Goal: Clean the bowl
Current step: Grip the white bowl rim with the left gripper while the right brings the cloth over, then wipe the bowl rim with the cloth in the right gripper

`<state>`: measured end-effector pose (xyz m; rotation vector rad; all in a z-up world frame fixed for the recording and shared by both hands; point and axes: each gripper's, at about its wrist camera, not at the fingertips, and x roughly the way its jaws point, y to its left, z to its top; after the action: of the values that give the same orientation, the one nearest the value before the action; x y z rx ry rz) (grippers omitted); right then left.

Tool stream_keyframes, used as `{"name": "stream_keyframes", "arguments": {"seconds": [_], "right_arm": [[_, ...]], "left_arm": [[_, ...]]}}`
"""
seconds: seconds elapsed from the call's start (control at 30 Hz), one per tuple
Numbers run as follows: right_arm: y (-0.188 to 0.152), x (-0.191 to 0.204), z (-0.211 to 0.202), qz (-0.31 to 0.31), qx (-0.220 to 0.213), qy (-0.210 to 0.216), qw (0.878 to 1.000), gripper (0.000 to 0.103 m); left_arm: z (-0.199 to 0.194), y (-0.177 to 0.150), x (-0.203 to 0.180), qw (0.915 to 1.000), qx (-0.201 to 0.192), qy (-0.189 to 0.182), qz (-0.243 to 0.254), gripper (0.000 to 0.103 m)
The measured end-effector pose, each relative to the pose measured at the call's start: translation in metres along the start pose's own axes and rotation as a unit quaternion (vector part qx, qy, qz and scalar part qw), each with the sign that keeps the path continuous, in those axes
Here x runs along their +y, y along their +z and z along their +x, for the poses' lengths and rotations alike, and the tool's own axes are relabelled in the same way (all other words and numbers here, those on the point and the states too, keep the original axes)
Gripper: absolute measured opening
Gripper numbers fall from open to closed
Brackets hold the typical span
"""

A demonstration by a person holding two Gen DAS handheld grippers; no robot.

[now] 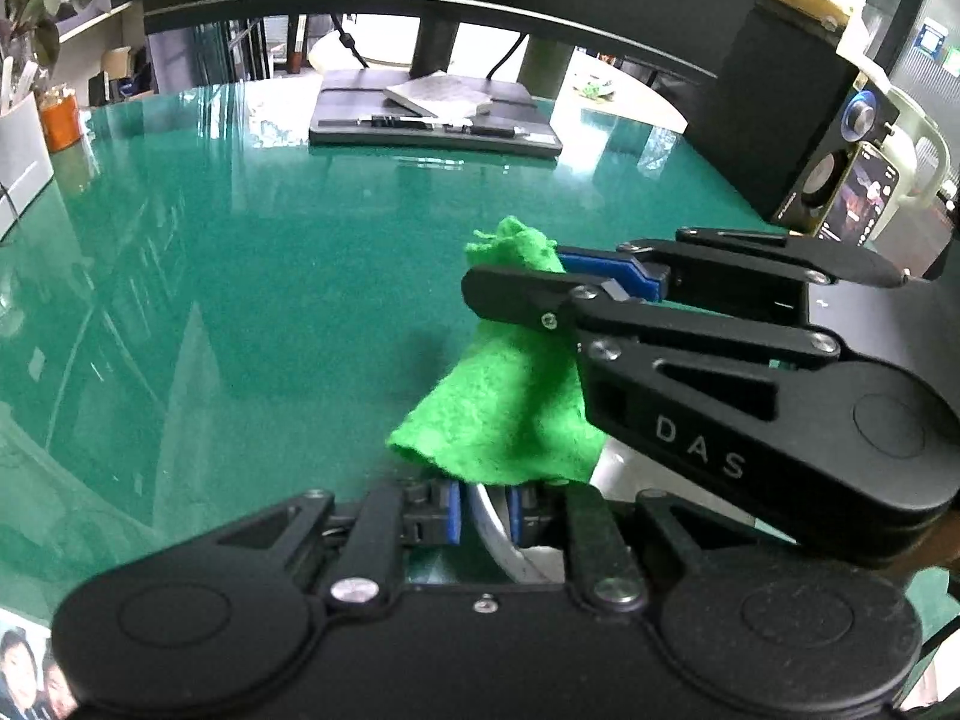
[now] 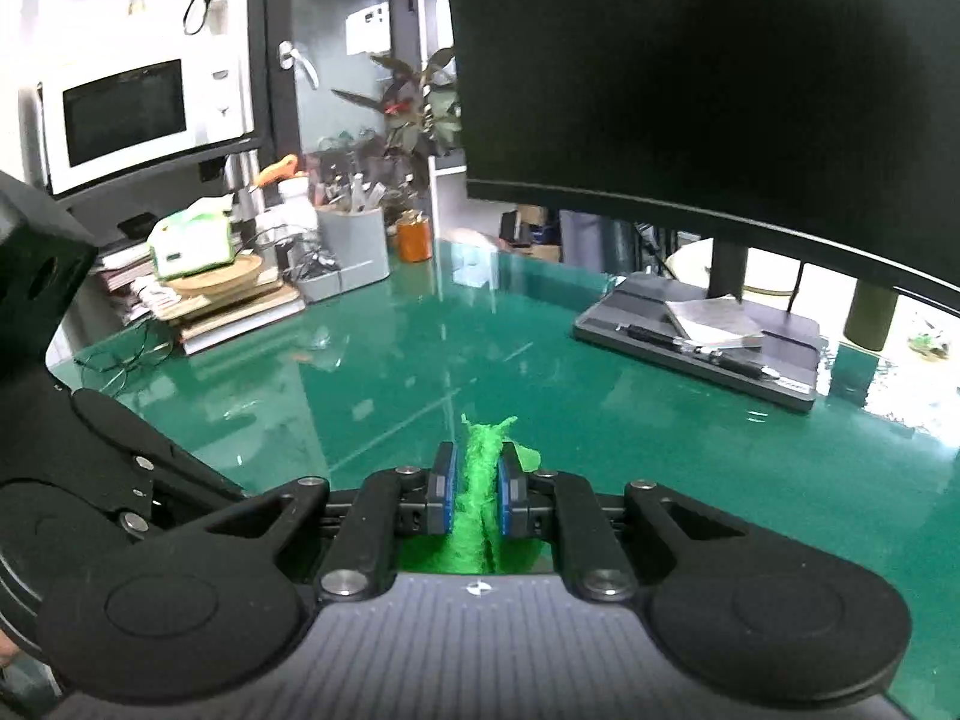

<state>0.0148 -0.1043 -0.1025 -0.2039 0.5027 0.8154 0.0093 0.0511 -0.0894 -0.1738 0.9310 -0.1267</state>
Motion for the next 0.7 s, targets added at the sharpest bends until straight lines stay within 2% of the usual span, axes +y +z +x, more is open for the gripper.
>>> {"name": "stream_keyframes", "arguments": {"seconds": [0.2,0.23,0.53,0.63,0.7], "right_arm": [[-0.003,-0.002,0.001,-0.004,0.000,0.006,1.000,0.014],[-0.004,-0.002,0.002,-0.005,0.000,0.008,1.000,0.017],[0.003,0.014,0.018,-0.025,0.018,0.050,0.998,0.017],[-0.001,-0.002,0.014,-0.006,0.016,0.020,1.000,0.017],[-0.001,0.000,0.015,-0.005,0.017,0.023,1.000,0.019]], "left_arm": [[0.000,-0.006,-0.001,0.9999,-0.010,-0.003,0.004,0.017],[0.001,-0.007,-0.001,0.9999,-0.011,-0.004,0.004,0.018],[0.002,-0.009,0.001,0.9998,-0.014,-0.013,-0.004,0.019],[0.002,-0.009,0.002,0.9998,-0.014,-0.013,-0.004,0.021],[0.003,-0.008,0.002,0.9998,-0.014,-0.014,-0.005,0.022]]}}
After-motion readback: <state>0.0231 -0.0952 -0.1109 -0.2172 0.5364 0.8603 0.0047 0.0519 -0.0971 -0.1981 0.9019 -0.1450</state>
